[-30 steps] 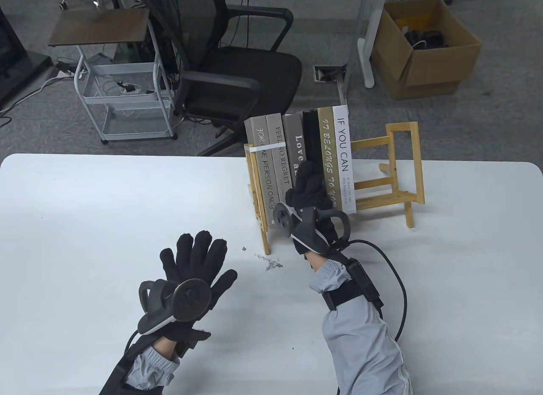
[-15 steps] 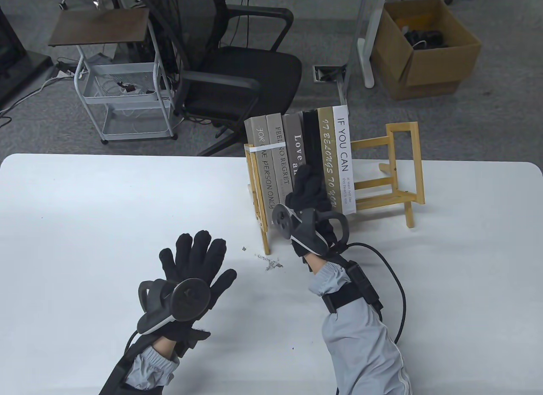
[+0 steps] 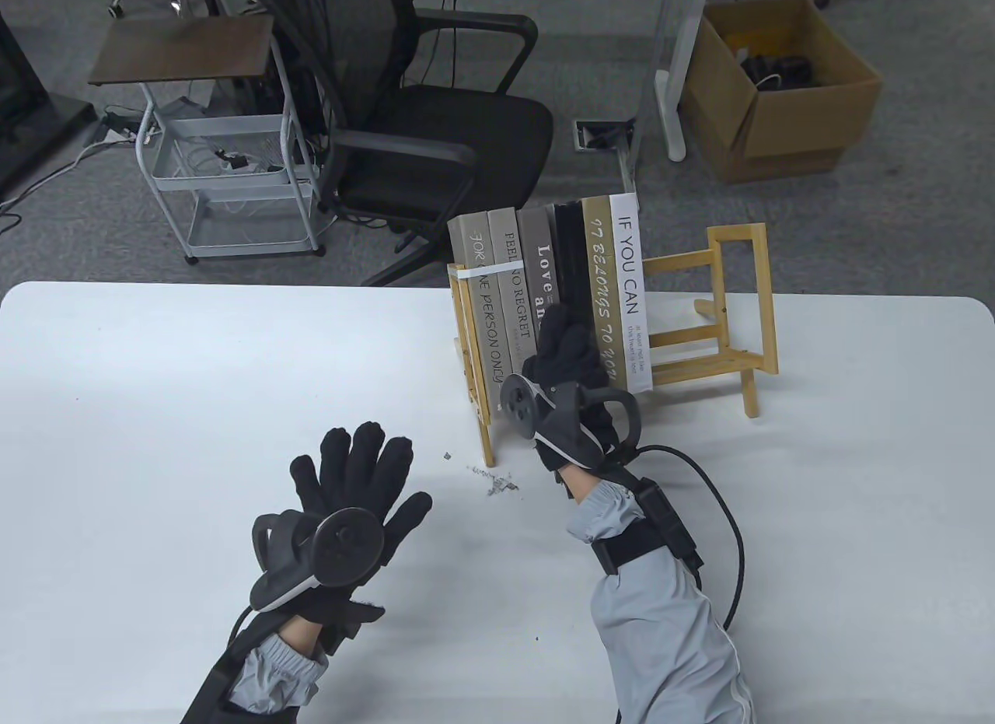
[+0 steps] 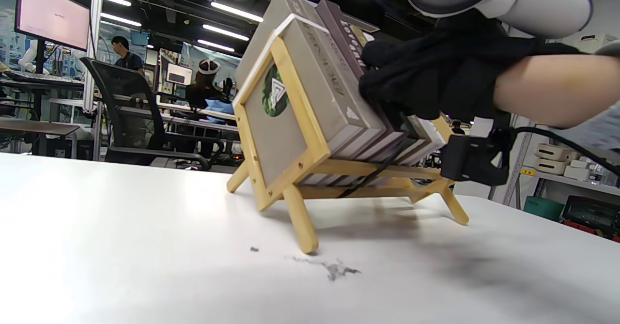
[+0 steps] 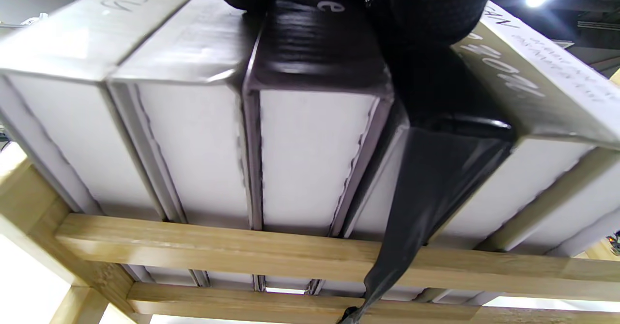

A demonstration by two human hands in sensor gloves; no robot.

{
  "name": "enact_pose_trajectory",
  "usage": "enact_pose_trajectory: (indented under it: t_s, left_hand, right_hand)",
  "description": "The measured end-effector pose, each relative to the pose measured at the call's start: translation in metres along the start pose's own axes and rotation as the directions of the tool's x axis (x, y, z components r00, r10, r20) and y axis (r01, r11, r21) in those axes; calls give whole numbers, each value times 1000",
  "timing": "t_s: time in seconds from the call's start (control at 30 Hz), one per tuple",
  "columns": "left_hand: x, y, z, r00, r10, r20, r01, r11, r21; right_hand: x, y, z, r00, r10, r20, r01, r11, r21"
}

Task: Push a thick book into a tightly packed book rack slot

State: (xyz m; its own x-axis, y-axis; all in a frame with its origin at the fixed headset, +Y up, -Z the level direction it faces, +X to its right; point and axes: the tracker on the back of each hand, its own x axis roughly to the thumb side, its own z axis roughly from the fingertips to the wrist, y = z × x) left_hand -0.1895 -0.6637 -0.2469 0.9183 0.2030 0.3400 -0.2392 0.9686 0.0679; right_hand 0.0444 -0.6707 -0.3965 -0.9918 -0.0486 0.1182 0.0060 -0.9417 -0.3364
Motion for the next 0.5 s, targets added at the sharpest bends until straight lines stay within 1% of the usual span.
enact_pose_trajectory:
  t_s: [0.5]
  left_hand:
    - [0,-1,-1,1000,4,1,-4,1000,-4]
  right_hand:
    - [-4,0,2,999,-33,-16,34,999,39]
